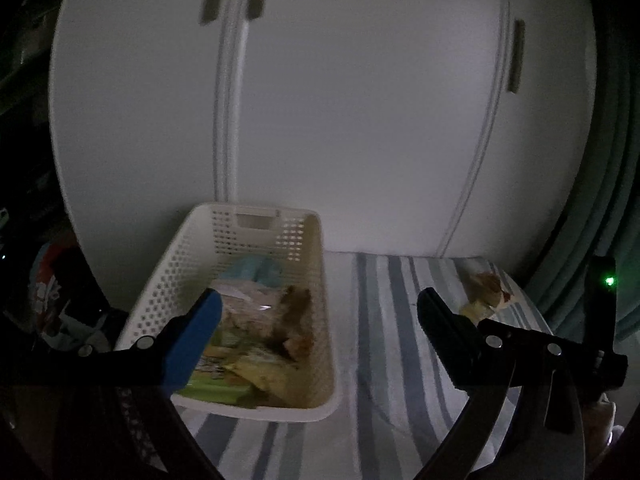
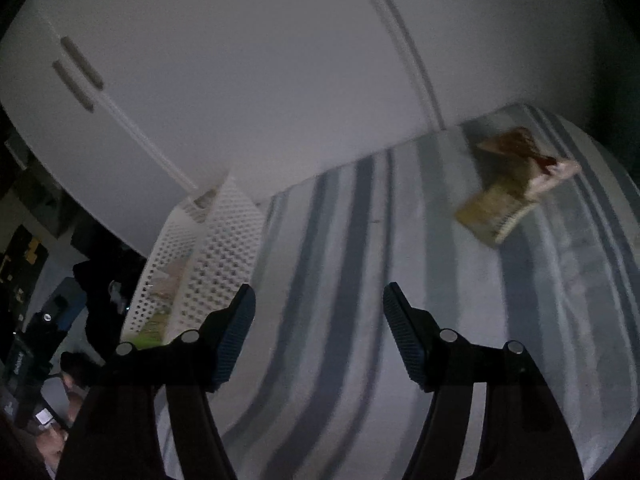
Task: Organize snacks
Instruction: 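Move the left gripper to the yellow bibizan biscuit pack, grasp and lift it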
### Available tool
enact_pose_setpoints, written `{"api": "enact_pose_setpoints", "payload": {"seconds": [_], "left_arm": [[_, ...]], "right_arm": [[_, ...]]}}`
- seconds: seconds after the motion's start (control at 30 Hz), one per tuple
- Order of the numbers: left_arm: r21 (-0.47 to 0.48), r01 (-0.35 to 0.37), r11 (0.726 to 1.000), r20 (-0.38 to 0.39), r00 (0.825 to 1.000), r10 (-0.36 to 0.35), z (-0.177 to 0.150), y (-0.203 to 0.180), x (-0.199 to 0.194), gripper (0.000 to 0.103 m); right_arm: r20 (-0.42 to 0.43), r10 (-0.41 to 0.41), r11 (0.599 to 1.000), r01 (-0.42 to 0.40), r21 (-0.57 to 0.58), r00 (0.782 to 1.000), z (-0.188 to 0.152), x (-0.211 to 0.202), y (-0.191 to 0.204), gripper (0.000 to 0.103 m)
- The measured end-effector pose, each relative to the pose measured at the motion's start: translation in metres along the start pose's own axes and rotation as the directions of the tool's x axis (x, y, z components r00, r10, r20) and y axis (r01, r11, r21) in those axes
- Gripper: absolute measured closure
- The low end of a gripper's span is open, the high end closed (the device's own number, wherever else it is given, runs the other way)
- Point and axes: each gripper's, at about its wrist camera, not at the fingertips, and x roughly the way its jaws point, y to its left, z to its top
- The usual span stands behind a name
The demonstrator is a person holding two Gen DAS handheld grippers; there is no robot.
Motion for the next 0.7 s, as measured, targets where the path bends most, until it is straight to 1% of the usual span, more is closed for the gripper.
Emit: {"api": "enact_pose_setpoints", "payload": {"seconds": [0.1, 0.23, 0.33, 0.47, 0.63, 0.7], "left_arm": [[0.014, 0.033, 0.999, -0.028, 0.999, -0.032, -0.003, -0.017, 0.011, 0.004], [0.051, 0.06, 0.997, -0.054, 0.997, -0.057, -0.007, -0.043, 0.024, 0.004], [0.087, 0.078, 0.993, -0.072, 0.995, -0.072, -0.009, -0.062, 0.037, 0.004], [0.133, 0.108, 0.985, -0.094, 0.991, -0.096, -0.013, -0.089, 0.051, 0.004], [0.174, 0.159, 0.972, -0.13, 0.982, -0.138, -0.02, -0.121, 0.08, 0.004], [0.18, 0.175, 0.968, -0.179, 0.973, -0.143, -0.023, -0.134, 0.098, 0.004]], "right_arm": [[0.011, -0.052, 0.999, 0.052, 0.014, 0.999, -0.001, -0.007, -0.021, 0.037], [0.025, -0.084, 0.995, 0.082, 0.063, 0.996, 0.0, -0.018, -0.051, 0.037], [0.04, -0.147, 0.985, 0.142, 0.098, 0.988, 0.004, -0.026, -0.075, 0.037], [0.05, -0.212, 0.969, 0.203, 0.141, 0.976, 0.007, -0.032, -0.098, 0.037], [0.034, -0.241, 0.946, 0.227, 0.232, 0.97, 0.007, -0.035, -0.132, 0.037], [0.024, -0.252, 0.936, 0.237, 0.261, 0.967, 0.006, -0.035, -0.144, 0.037]]}}
